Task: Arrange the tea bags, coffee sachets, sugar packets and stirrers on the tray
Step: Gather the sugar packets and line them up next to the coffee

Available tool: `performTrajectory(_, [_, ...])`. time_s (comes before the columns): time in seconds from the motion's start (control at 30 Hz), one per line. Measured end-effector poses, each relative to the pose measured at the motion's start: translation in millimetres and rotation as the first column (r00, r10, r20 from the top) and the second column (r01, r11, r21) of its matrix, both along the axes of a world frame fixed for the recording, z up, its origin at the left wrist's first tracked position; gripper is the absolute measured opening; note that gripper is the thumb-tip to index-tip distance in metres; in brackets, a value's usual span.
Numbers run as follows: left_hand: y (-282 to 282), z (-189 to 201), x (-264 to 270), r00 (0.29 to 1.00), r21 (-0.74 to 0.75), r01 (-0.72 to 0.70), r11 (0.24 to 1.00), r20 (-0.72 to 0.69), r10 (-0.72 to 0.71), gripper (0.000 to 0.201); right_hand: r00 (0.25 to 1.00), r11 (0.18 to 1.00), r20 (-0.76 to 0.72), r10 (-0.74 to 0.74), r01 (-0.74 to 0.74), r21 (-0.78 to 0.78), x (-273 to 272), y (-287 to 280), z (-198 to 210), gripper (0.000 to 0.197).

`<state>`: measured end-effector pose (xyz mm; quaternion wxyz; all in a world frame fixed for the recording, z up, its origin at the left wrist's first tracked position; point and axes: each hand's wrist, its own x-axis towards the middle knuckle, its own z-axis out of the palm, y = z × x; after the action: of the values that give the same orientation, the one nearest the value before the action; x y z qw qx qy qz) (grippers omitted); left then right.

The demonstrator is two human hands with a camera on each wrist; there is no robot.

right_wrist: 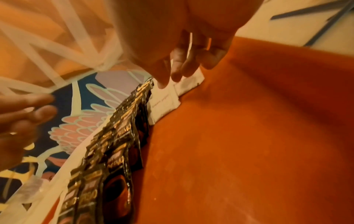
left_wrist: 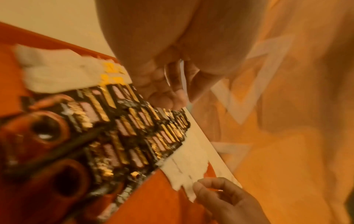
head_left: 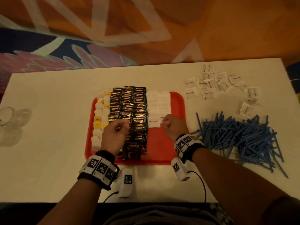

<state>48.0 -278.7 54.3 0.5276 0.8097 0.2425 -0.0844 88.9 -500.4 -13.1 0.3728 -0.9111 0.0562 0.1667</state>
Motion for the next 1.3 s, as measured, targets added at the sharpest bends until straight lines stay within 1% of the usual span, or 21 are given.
performTrajectory(0.03, [-14.0, 1.0, 9.6, 0.999, 0.007, 0.035, 0.999, -0.016, -0.035, 0.013, 1.0, 1.0, -0.019, -0.022, 0.022, -0.009, -3.6, -8.8, 2.8, 0.005])
performTrajectory(0.1, [-43.2, -1.5, 28.6, 0.99, 0.034, 0.128, 0.991, -0.059, -0.125, 0.013, 0.998, 0.999, -0.05, -0.038, 0.037, -0.03, -12.2, -28.8, 6.9, 0.007])
performTrajectory(0.17, [-78.1, -1.9, 46.5, 0.964, 0.065, 0.254, 0.965, -0.097, -0.247, 0.012, 0.998, 0.999, -0.06, -0.029, 0.027, -0.034, -21.2, -50.3, 8.5, 0.007])
performTrajectory(0.23, [-116.4, 0.1, 63.1, 0.915, 0.142, 0.398, 0.906, -0.124, -0.383, 0.016, 0.997, 0.999, -0.064, -0.033, 0.032, -0.011, -28.3, -72.4, 10.7, 0.005])
performTrajectory(0.27, [-136.1, 1.4, 71.3, 0.883, 0.18, 0.467, 0.866, -0.138, -0.448, 0.021, 0.996, 0.999, -0.077, -0.04, 0.04, -0.003, -30.7, -83.5, 11.7, 0.005])
performTrajectory(0.33, [-174.2, 2.9, 89.8, 0.803, 0.267, 0.595, 0.758, -0.169, -0.571, 0.033, 0.992, 0.998, -0.104, -0.067, 0.069, 0.01, -34.4, -106.0, 13.6, 0.006])
performTrajectory(0.37, [-192.3, 2.9, 100.0, 0.77, 0.3, 0.636, 0.711, -0.185, -0.611, 0.038, 0.991, 0.996, -0.103, -0.082, 0.084, 0.012, -36.0, -117.2, 13.8, 0.007])
performTrajectory(0.4, [-209.1, 1.0, 111.4, 0.75, 0.316, 0.659, 0.683, -0.211, -0.626, 0.042, 0.991, 0.995, -0.088, -0.096, 0.097, 0.009, -37.6, -128.6, 13.5, 0.008])
performTrajectory(0.53, [-264.6, -21.2, 159.4, 0.726, 0.333, 0.688, 0.645, -0.344, -0.596, 0.064, 0.99, 0.991, -0.054, -0.129, 0.131, 0.024, -49.5, -167.9, 13.8, 0.013])
performTrajectory(0.57, [-276.0, -28.2, 170.5, 0.704, 0.359, 0.71, 0.606, -0.382, -0.599, 0.071, 0.989, 0.99, -0.056, -0.136, 0.137, 0.029, -53.5, -175.4, 14.2, 0.014])
performTrajectory(0.6, [-287.6, -33.6, 180.4, 0.671, 0.398, 0.741, 0.54, -0.42, -0.611, 0.077, 0.988, 0.989, -0.057, -0.143, 0.145, 0.03, -57.3, -182.6, 15.4, 0.015])
performTrajectory(0.67, [-309.8, -39.9, 196.9, 0.598, 0.48, 0.793, 0.375, -0.493, -0.633, 0.086, 0.988, 0.988, -0.036, -0.152, 0.153, 0.025, -64.2, -197.2, 17.7, 0.017])
performTrajectory(0.7, [-319.0, -42.9, 204.5, 0.572, 0.505, 0.805, 0.312, -0.517, -0.637, 0.089, 0.988, 0.988, -0.033, -0.151, 0.152, 0.033, -67.1, -204.0, 18.9, 0.016])
performTrajectory(0.73, [-326.0, -47.3, 212.7, 0.563, 0.513, 0.809, 0.287, -0.537, -0.627, 0.092, 0.989, 0.988, -0.036, -0.147, 0.148, 0.043, -69.3, -210.2, 20.1, 0.013])
performTrajectory(0.77, [-332.0, -52.9, 220.1, 0.568, 0.512, 0.809, 0.289, -0.555, -0.608, 0.096, 0.989, 0.989, -0.041, -0.14, 0.142, 0.048, -71.6, -215.7, 21.3, 0.011])
performTrajectory(0.87, [-343.8, -66.3, 234.2, 0.596, 0.494, 0.801, 0.338, -0.597, -0.538, 0.102, 0.987, 0.985, -0.065, -0.145, 0.15, 0.087, -75.6, -228.1, 23.7, 0.006])
performTrajectory(0.93, [-350.1, -71.9, 233.8, 0.602, 0.497, 0.797, 0.344, -0.595, -0.533, 0.094, 0.984, 0.979, -0.08, -0.156, 0.165, 0.117, -75.9, -234.8, 22.8, 0.007])
performTrajectory(1.0, [-351.9, -74.0, 226.7, 0.621, 0.518, 0.779, 0.352, -0.564, -0.544, 0.08, 0.987, 0.982, -0.071, -0.147, 0.154, 0.112, -75.3, -239.6, 21.6, 0.007])
performTrajectory(1.13, [-347.0, -75.4, 202.2, 0.685, 0.551, 0.72, 0.421, -0.471, -0.556, 0.056, 0.987, 0.98, -0.084, -0.14, 0.15, 0.134, -73.4, -244.3, 21.9, 0.004])
performTrajectory(1.2, [-341.7, -76.2, 191.1, 0.714, 0.584, 0.685, 0.436, -0.415, -0.564, 0.051, 0.985, 0.978, -0.105, -0.135, 0.15, 0.148, -71.6, -244.3, 22.3, 0.007])
performTrajectory(1.3, [-332.2, -77.5, 179.5, 0.704, 0.58, 0.685, 0.441, -0.373, -0.604, 0.05, 0.988, 0.979, -0.1, -0.122, 0.136, 0.154, -69.1, -243.9, 21.9, 0.011])
